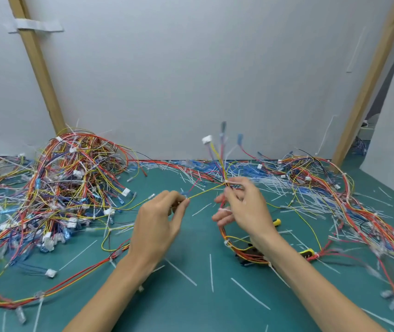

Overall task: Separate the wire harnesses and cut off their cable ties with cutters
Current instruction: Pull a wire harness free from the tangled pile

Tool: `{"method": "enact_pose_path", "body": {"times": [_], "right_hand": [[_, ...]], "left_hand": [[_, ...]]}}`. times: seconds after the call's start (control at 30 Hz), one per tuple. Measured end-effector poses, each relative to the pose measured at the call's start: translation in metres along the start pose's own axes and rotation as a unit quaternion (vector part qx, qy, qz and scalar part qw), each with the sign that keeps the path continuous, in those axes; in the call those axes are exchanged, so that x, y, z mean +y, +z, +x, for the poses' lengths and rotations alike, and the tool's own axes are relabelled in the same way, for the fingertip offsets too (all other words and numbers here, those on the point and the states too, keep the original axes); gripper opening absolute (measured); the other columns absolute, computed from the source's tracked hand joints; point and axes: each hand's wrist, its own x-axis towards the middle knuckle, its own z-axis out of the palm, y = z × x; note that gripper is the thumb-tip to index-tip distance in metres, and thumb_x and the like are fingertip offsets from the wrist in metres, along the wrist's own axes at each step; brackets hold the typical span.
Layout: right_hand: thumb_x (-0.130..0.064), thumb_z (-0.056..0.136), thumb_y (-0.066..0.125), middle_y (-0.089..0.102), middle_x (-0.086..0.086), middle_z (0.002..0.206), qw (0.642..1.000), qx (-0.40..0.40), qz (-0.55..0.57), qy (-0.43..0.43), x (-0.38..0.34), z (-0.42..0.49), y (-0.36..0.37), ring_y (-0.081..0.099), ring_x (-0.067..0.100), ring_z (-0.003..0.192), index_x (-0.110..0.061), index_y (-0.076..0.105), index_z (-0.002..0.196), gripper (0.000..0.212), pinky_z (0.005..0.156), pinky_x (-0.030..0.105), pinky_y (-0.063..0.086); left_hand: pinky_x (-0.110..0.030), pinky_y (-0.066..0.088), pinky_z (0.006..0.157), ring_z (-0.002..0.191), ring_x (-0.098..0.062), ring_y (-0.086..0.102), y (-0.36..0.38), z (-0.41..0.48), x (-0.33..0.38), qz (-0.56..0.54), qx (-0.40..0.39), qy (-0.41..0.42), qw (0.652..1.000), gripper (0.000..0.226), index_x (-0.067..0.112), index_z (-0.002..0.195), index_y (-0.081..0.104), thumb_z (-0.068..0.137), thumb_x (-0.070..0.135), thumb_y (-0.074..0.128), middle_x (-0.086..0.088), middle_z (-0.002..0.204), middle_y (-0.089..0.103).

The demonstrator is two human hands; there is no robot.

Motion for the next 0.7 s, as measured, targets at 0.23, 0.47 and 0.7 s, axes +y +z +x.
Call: {"method": "enact_pose_path", "body": {"times": [0.23,0.47,0.7], "right_hand": [[-0.015,0.103,0.053,0.075,0.021,0.097,0.965,-0.127,0.199,0.111,0.013,-0.021,-0.014,0.075,0.035,0.069,-0.017,0.043,0.118,0.019,0.048,0.029,0.057],[-0.021,0.102,0.054,0.076,0.014,0.093,0.979,-0.144,0.123,0.075,0.034,-0.029,-0.023,0.071,0.027,0.059,-0.019,0.044,0.125,0.025,0.047,0.025,0.053],[-0.026,0.104,0.047,0.076,0.016,0.099,0.977,-0.142,0.141,0.069,0.037,-0.035,-0.025,0.068,0.018,0.058,-0.021,0.054,0.126,0.023,0.053,0.025,0.052]], "left_hand": [[-0.032,0.036,0.103,0.111,-0.019,0.055,-0.017,-0.010,-0.010,0.037,-0.022,-0.051,0.998,0.044,0.017,0.125,0.058,0.082,0.013,0.067,0.005,0.113,0.062],[-0.033,0.042,0.089,0.102,-0.020,0.051,-0.011,-0.029,0.044,-0.005,0.040,0.139,0.989,0.032,0.017,0.118,0.051,0.086,0.013,0.056,0.001,0.114,0.050],[-0.008,0.034,0.071,0.086,-0.003,0.047,0.010,-0.048,0.058,-0.076,-0.207,0.167,0.961,0.004,0.017,0.098,0.063,0.096,0.017,0.059,0.018,0.105,0.048]]}}
